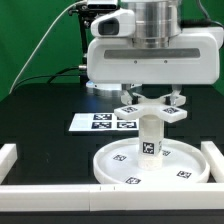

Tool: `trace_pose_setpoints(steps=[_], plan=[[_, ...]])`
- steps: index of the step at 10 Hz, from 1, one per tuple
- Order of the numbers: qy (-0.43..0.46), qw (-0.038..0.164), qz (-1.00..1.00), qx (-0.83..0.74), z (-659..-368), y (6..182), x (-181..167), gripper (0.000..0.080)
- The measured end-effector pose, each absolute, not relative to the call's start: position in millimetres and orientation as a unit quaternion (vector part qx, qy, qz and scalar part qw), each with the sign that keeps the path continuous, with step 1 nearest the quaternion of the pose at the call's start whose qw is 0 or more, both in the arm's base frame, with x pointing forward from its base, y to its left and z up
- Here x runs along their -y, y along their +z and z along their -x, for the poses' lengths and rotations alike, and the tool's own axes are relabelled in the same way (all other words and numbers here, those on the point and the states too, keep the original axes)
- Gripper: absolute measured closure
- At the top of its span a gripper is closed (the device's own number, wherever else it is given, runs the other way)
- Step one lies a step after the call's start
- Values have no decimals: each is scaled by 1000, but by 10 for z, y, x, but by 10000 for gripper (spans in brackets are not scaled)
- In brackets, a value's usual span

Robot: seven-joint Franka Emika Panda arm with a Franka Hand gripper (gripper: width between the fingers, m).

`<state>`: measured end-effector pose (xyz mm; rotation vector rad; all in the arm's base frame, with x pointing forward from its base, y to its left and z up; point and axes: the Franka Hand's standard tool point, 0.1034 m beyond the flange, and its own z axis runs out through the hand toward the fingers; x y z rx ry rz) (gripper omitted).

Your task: Assemble round table

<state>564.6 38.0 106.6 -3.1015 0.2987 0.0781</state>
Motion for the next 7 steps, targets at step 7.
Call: trace_pose_setpoints(steps=[7], plan=[[20, 12, 994, -111, -5647, 1063, -378, 357]])
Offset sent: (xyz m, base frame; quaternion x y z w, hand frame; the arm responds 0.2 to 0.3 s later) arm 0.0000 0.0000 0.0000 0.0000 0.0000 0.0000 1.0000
